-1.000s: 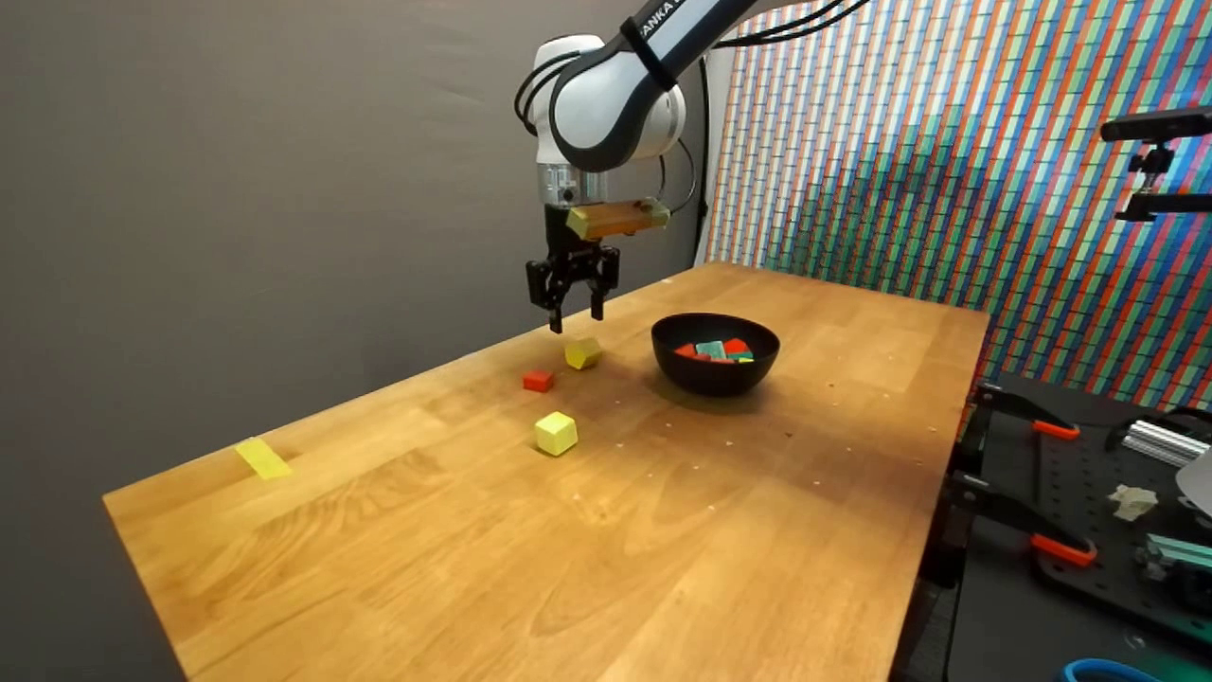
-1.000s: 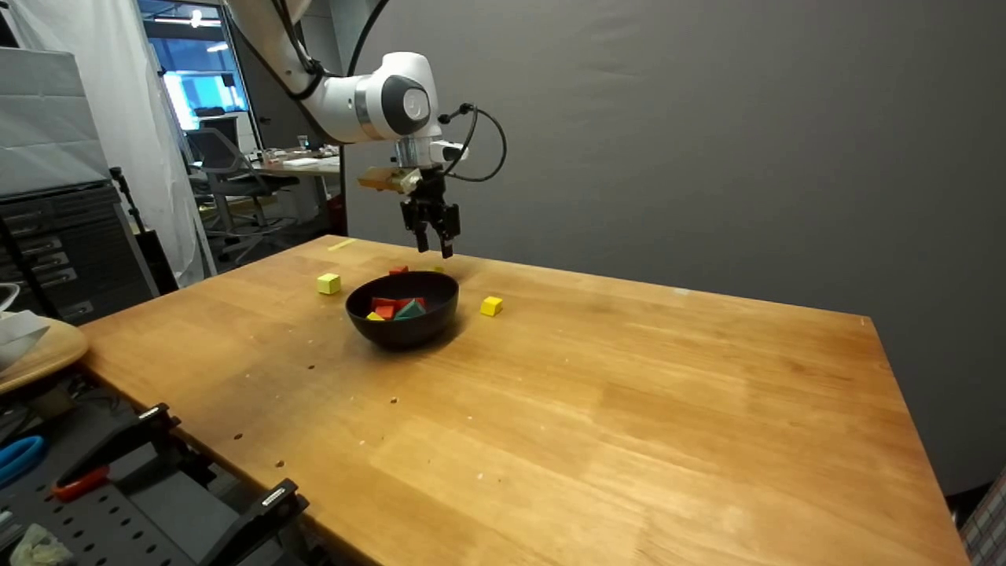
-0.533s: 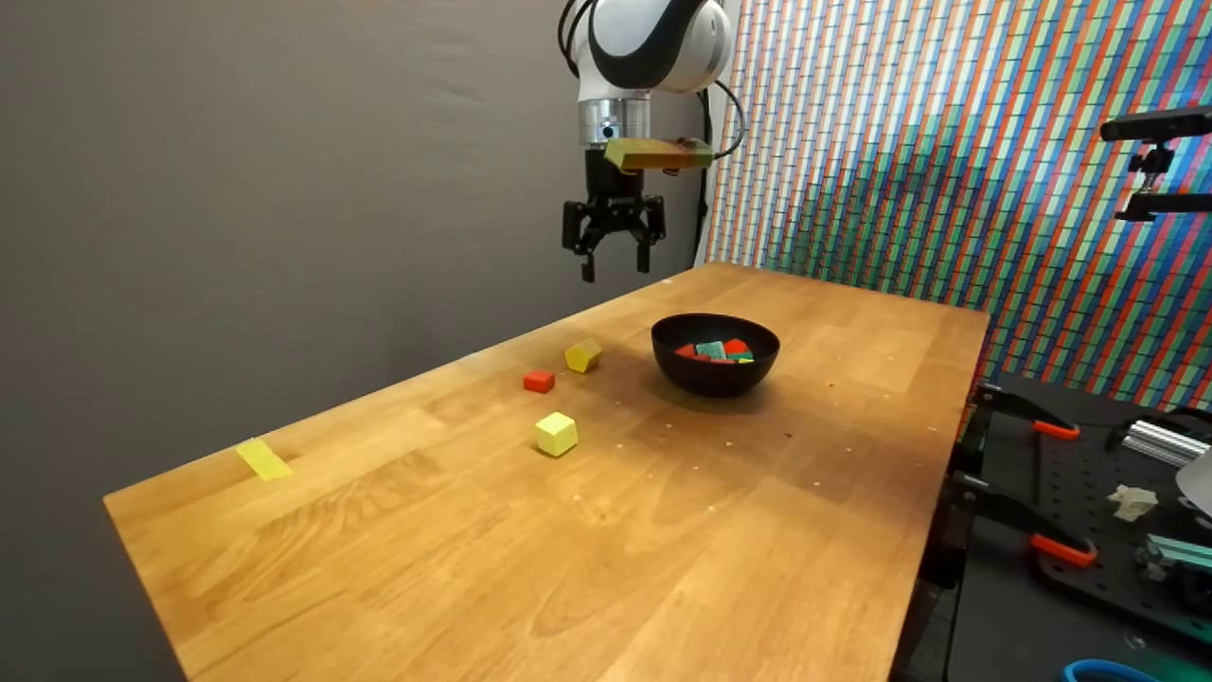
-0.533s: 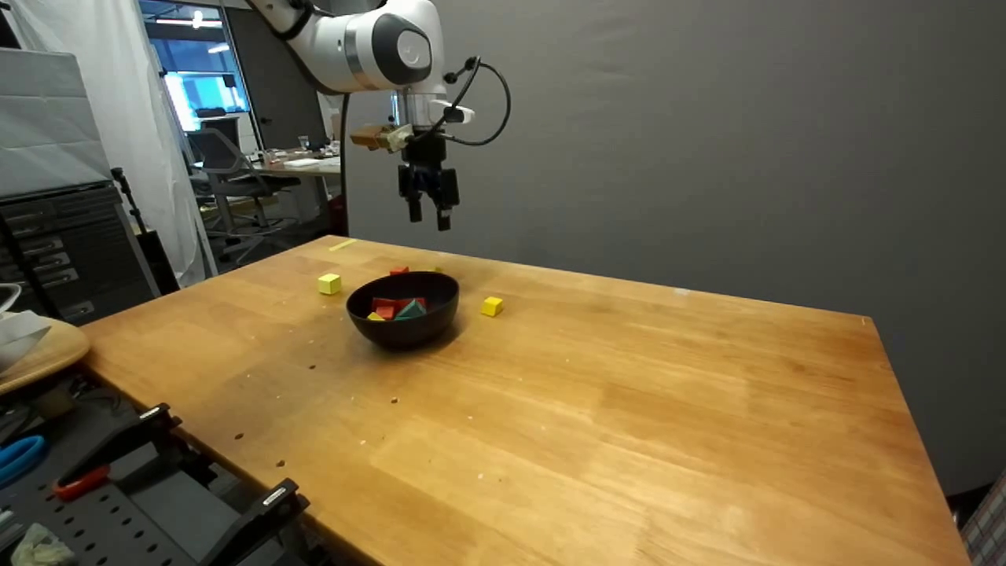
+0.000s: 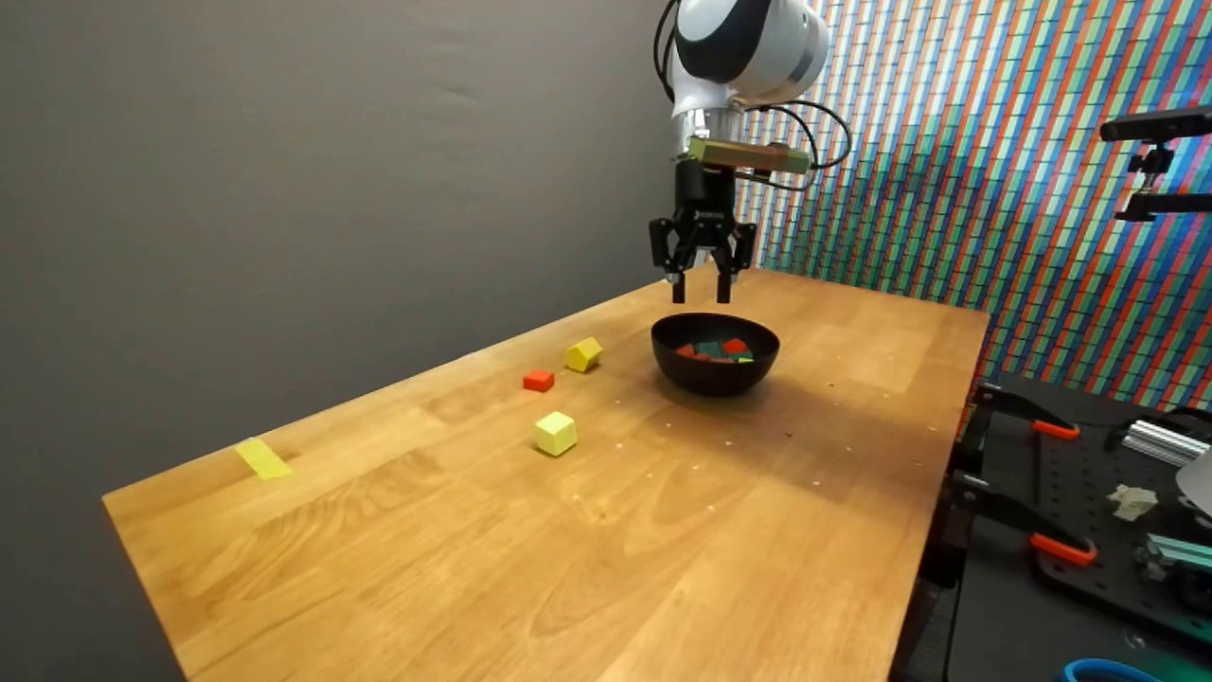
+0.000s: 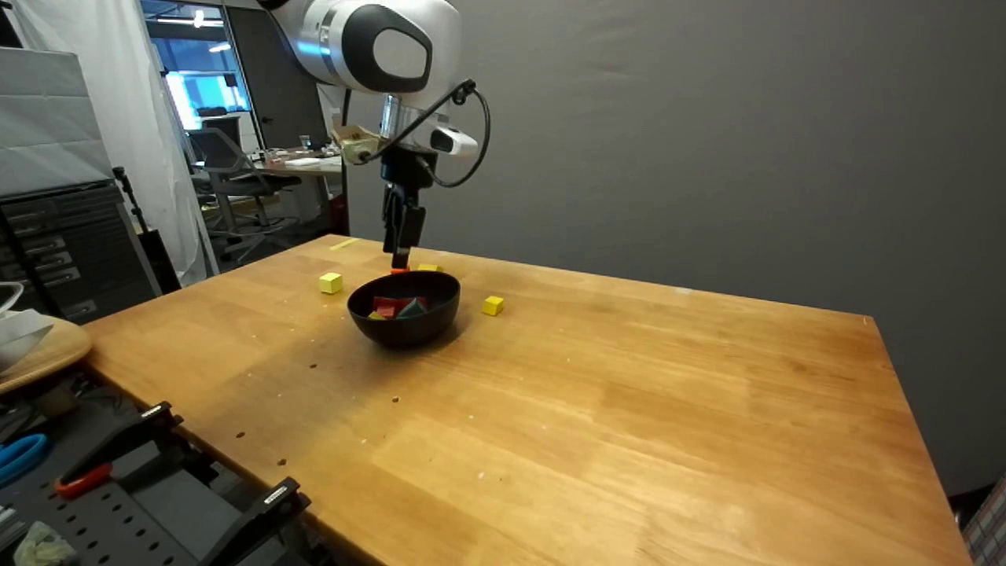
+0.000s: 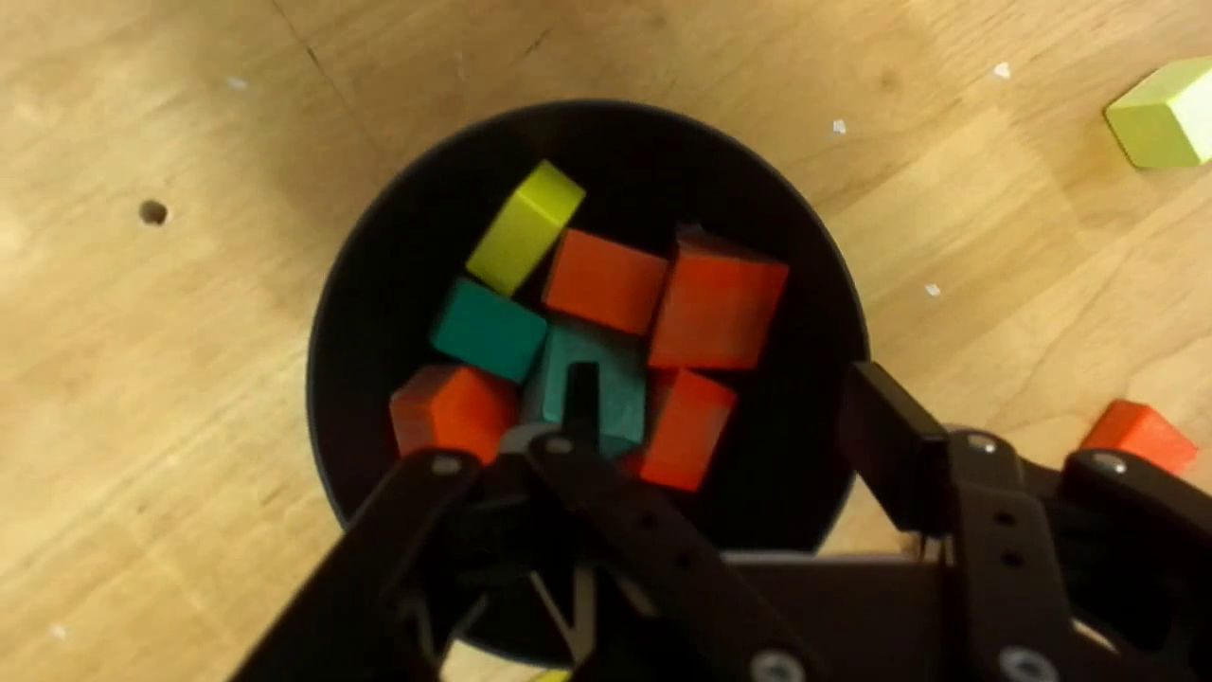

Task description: Remove the cubes from the bowl

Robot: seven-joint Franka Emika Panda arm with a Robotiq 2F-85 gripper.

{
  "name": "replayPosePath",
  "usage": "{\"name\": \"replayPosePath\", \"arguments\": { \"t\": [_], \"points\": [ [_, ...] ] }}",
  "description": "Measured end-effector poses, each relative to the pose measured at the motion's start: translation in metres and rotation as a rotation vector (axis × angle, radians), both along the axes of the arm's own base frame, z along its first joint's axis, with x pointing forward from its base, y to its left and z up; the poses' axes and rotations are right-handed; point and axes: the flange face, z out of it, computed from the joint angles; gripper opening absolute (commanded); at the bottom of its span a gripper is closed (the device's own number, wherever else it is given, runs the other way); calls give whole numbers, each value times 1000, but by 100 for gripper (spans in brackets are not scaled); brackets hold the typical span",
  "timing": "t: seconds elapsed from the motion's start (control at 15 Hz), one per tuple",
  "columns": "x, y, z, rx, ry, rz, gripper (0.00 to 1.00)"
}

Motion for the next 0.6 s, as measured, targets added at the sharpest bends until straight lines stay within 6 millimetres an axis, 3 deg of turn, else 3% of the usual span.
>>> {"name": "replayPosePath", "arguments": {
  "t": [0.27, 0.4, 0.6],
  "points": [
    [-25, -9, -26, 11, 32, -70, 83],
    [-34, -12, -37, 0, 43, -93, 67],
    [-43, -16, -50, -18, 36, -127, 55]
  ]
}}
